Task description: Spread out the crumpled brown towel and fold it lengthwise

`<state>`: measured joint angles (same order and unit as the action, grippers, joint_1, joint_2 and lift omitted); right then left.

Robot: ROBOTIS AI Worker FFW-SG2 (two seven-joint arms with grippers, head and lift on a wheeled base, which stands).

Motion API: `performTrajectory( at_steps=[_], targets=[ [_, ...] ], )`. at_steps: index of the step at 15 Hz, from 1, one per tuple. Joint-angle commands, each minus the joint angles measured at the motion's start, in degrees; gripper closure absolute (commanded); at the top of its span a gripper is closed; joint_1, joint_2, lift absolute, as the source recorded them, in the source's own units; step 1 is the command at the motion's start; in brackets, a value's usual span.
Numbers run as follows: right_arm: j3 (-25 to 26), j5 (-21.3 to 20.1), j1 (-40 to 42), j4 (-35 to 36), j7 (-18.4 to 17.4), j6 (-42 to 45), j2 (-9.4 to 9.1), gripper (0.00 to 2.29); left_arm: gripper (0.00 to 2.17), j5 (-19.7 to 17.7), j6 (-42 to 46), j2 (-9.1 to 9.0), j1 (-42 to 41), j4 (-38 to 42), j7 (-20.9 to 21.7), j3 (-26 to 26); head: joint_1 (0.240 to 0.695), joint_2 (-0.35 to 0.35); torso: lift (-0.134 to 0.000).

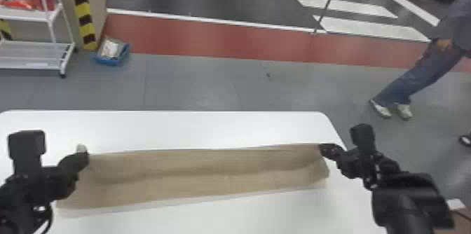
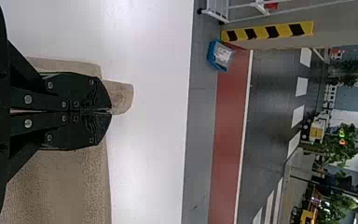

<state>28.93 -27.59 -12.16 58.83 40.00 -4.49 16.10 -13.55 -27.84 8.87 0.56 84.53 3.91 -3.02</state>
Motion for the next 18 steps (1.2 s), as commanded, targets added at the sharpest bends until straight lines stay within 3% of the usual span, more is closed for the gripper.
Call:
performTrajectory(
  at_steps=[1,2,3,4,5,8,11,14,15,18],
  targets=[
    [-1.33,-0.27,-1.47,-3.55,-1.59,1.89,0.07,1.45,1.45,0.01,2.04,-0.09,0.76,-2.26,-0.13,-0.59,0.695,-0.275,0.0],
    [-1.86,-0.27,-1.73,-4.34,-2.38,3.3,0.07,1.13,1.27,0.01,2.92,-0.09,0.85,-2.61,-0.13,-0.76,0.695,-0.272,0.0],
    [-2.3,-0.27,-1.91,-5.04,-3.52,4.18,-0.02,0.44,0.67,0.1,3.27,-0.17,1.11,-3.23,-0.39,-0.94,0.695,-0.266,0.0],
    [-2.73,-0.27,-1.91,-5.57,-4.76,4.53,-0.19,0.0,0.14,0.1,3.45,-0.09,1.2,-3.23,-0.92,-1.29,0.695,-0.263,0.0],
    [-2.65,-0.19,-1.91,-5.57,-5.99,5.06,-0.37,0.0,0.02,0.19,3.45,-0.09,1.2,-3.23,-1.27,-1.29,0.695,-0.261,0.0],
    [-0.63,1.05,-0.06,-3.11,-5.72,4.88,-0.37,0.05,0.02,2.12,2.92,0.27,-1.17,0.2,-1.62,-1.03,0.695,-0.255,0.0],
    [2.45,3.95,5.92,5.07,-3.79,2.07,-1.42,0.05,0.02,2.21,3.27,0.53,-5.74,6.44,-0.39,3.11,0.695,-0.266,0.0],
    [6.41,5.35,10.4,8.41,-1.77,2.24,-1.95,0.05,0.02,1.16,3.27,0.71,-9.79,11.45,1.46,7.5,0.695,-0.27,0.0],
    [6.85,7.81,11.1,10.6,-0.62,2.07,-2.04,0.05,0.02,0.45,3.98,0.71,-11.37,12.77,2.86,8.91,0.695,-0.269,0.0],
    [8.95,10.71,12.86,10.69,2.28,3.65,-2.13,0.05,0.03,-0.51,10.48,0.88,-15.24,13.82,4.62,10.14,0.695,-0.271,0.0]
  ],
)
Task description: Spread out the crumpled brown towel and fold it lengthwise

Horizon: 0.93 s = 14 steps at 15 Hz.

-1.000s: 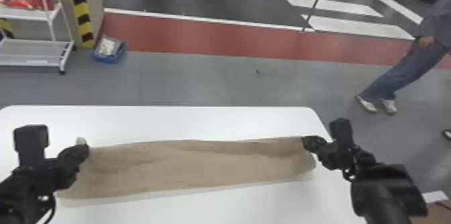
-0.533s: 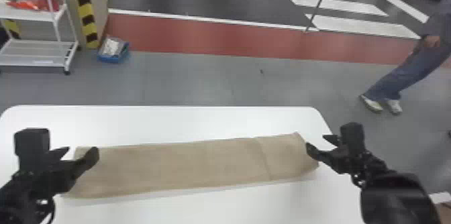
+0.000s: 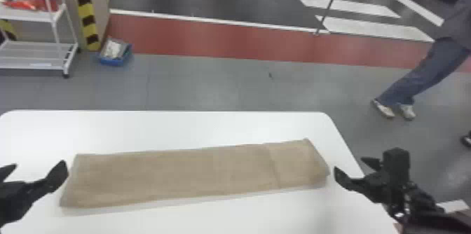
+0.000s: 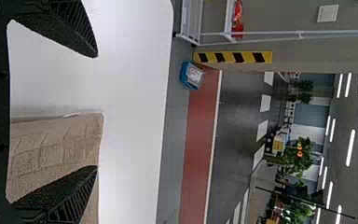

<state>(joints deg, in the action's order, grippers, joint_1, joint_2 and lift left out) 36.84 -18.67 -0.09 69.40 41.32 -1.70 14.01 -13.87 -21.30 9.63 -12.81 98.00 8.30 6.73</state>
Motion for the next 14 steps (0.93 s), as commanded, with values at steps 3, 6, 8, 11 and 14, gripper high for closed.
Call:
performTrajectory(
  at_steps=[3,6,8,11,14],
  targets=[
    [1.66,2.5,1.05,1.53,6.05,0.51,-0.04,0.06,0.04,-0.19,3.59,1.01,-3.27,0.88,5.24,0.74,0.695,-0.269,0.0],
    [1.39,1.26,-1.49,3.29,10.98,-5.99,0.14,0.07,0.03,-1.07,-14.17,1.8,-0.11,0.97,10.07,3.29,0.695,-0.27,0.0],
    [1.04,0.83,-3.34,3.46,11.94,-7.75,0.58,0.06,0.03,-1.42,-24.54,1.8,3.32,0.97,12.36,4.43,0.695,-0.265,0.0],
    [0.6,0.21,-6.42,2.23,13.7,-9.51,1.9,0.05,0.03,-1.6,-29.64,1.97,7.71,-0.52,13.76,5.31,0.695,-0.264,0.0],
    [0.34,-2.08,-10.99,-2.87,16.95,-9.33,3.48,0.07,0.03,-1.16,-29.64,1.88,11.14,-4.57,13.67,4.52,0.695,-0.252,0.0]
  ],
)
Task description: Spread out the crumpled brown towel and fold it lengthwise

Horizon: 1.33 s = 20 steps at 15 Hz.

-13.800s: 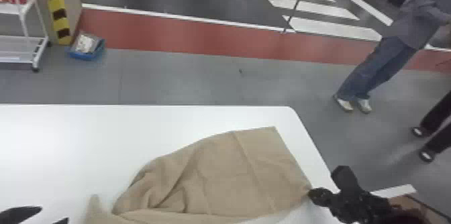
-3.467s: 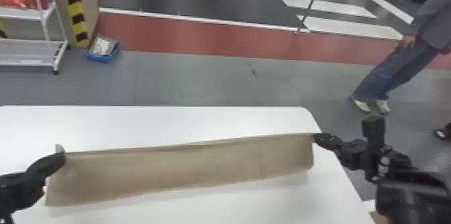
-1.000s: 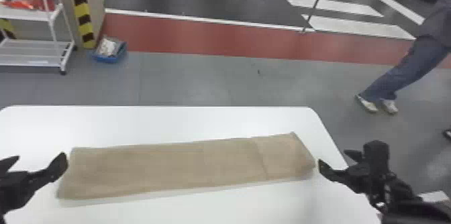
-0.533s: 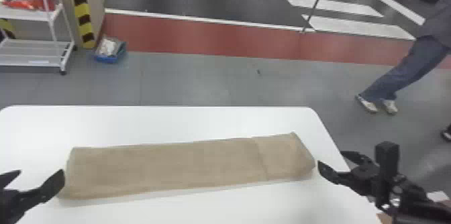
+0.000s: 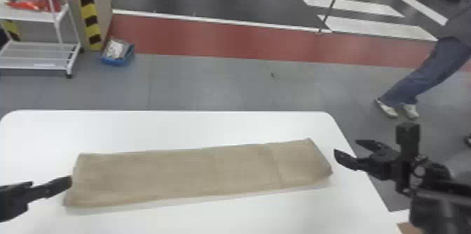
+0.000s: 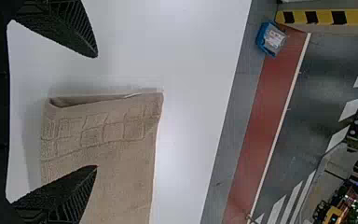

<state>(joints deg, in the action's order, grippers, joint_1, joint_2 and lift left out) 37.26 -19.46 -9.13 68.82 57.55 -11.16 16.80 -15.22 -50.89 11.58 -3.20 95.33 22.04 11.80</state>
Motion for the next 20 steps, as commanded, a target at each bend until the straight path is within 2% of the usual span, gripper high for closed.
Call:
performTrajectory(
  at_steps=[1,2,8,12,15,18,19,20],
  targets=[
    [-0.61,-2.42,-2.38,-3.08,1.25,0.48,1.22,0.07,0.03,0.45,-0.05,-0.25,2.59,-3.92,-0.07,-1.26,0.695,-0.248,0.0],
    [-1.49,-2.86,-2.64,-4.66,1.51,1.88,2.01,0.07,0.03,0.98,0.13,-0.42,3.64,-5.68,-0.24,-2.31,0.695,-0.245,0.0],
    [-6.59,-2.95,-10.03,-23.55,2.83,8.74,11.15,0.09,0.04,4.32,2.76,-0.51,11.46,-15.96,-2.53,-7.32,0.695,-0.276,0.0],
    [-7.9,-2.6,-13.63,-28.83,2.92,6.98,13.09,0.12,0.04,6.26,4.7,-0.42,14.19,-19.3,-4.02,-9.34,0.695,-0.29,0.0],
    [-9.93,-2.51,-14.33,-29.27,6.17,4.34,13.35,0.12,0.04,6.96,5.75,-0.42,14.45,-19.56,-4.02,-9.61,0.695,-0.287,0.0],
    [-13.27,-2.77,-16.71,-31.38,7.49,0.12,14.49,0.12,0.04,7.22,5.93,-0.07,15.51,-20.97,-4.11,-10.49,0.695,-0.274,0.0],
    [-14.14,-2.95,-16.79,-31.29,5.91,-1.99,14.41,0.13,0.04,7.31,5.93,-0.07,15.59,-20.97,-4.29,-10.84,0.695,-0.271,0.0],
    [-15.02,-3.12,-16.79,-31.2,2.22,-3.57,14.23,0.13,0.04,7.4,5.93,-0.07,15.77,-20.97,-4.99,-11.63,0.695,-0.272,0.0]
  ],
)
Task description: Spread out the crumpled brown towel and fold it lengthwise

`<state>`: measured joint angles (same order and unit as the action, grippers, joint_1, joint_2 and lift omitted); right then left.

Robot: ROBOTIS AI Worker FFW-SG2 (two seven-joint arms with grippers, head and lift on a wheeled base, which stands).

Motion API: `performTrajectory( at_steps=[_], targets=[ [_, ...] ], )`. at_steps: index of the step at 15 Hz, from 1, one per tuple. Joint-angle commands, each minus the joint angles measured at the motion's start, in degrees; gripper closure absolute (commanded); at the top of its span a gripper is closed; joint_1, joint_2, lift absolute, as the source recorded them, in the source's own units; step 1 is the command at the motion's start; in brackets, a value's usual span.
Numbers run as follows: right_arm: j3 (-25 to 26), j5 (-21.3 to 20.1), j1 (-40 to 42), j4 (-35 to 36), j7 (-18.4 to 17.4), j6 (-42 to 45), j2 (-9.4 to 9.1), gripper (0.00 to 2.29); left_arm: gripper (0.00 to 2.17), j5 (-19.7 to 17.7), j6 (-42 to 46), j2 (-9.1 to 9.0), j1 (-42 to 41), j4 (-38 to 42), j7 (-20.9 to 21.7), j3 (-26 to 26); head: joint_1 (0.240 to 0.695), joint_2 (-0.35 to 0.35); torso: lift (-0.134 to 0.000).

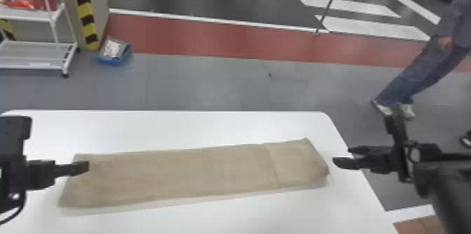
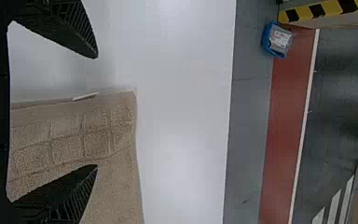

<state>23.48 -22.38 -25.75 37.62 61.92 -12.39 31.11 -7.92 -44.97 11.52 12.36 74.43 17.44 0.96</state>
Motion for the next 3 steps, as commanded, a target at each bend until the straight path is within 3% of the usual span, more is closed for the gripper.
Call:
performTrajectory(
  at_steps=[1,3],
  targets=[
    [-1.24,-0.2,-0.18,0.0,-4.09,-3.74,-0.08,0.13,0.04,0.19,0.36,0.0,0.21,-0.07,-0.65,-1.05,0.695,-0.276,0.0],
    [-2.56,-0.91,-0.36,-0.18,-8.05,-6.73,-0.08,0.13,0.04,0.45,0.53,0.0,0.21,-0.16,-0.65,-1.22,0.695,-0.291,0.0]
  ],
)
